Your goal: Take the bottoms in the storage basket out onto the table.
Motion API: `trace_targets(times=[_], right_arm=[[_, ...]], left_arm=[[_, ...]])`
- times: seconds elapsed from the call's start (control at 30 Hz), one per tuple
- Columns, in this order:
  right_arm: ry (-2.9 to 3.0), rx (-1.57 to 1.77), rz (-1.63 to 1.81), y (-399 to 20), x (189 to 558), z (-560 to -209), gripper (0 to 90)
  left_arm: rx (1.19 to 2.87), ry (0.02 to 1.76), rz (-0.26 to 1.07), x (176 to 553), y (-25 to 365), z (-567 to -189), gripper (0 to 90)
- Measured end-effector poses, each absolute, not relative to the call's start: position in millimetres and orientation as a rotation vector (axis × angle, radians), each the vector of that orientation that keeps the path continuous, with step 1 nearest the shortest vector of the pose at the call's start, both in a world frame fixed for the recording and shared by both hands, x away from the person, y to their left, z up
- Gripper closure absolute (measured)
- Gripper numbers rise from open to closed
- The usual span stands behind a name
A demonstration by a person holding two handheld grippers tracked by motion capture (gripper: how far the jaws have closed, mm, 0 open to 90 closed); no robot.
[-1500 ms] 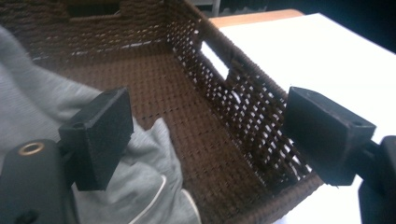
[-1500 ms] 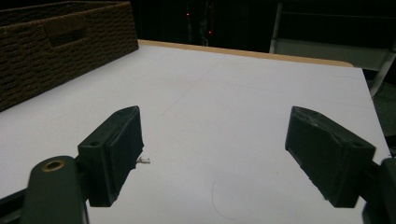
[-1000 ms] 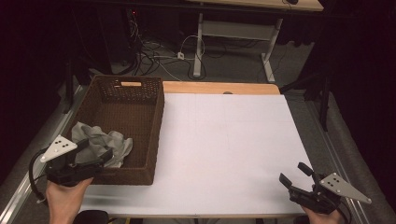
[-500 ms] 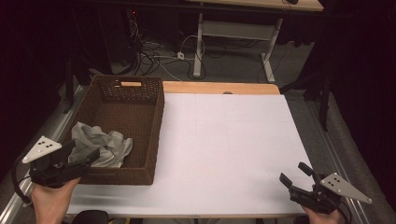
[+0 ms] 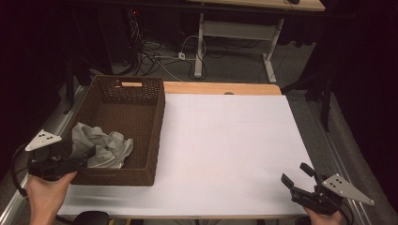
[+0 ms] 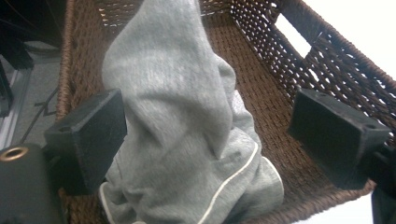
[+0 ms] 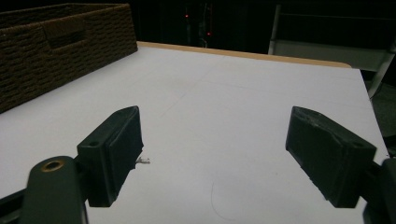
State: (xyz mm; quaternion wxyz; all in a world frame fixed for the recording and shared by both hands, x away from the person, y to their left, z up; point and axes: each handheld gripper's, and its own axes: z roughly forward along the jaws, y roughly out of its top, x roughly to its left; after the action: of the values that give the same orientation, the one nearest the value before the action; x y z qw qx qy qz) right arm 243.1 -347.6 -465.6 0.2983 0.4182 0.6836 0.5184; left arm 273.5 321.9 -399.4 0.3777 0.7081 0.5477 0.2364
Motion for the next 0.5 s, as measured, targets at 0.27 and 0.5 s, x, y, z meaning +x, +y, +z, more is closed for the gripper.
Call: trace_targets(times=[0.27, 0.5], right_arm=[[1.812, 1.106, 1.38, -347.6, 242.8, -465.4, 19.5], [1.809, 1.108, 1.38, -347.6, 242.6, -465.3, 19.5]], left_arm=[[1.827, 1.422, 0.581, 284.5, 325.9, -399.0, 10.9], [1.875, 1.45, 0.547, 300.2, 324.9, -402.6, 10.8]])
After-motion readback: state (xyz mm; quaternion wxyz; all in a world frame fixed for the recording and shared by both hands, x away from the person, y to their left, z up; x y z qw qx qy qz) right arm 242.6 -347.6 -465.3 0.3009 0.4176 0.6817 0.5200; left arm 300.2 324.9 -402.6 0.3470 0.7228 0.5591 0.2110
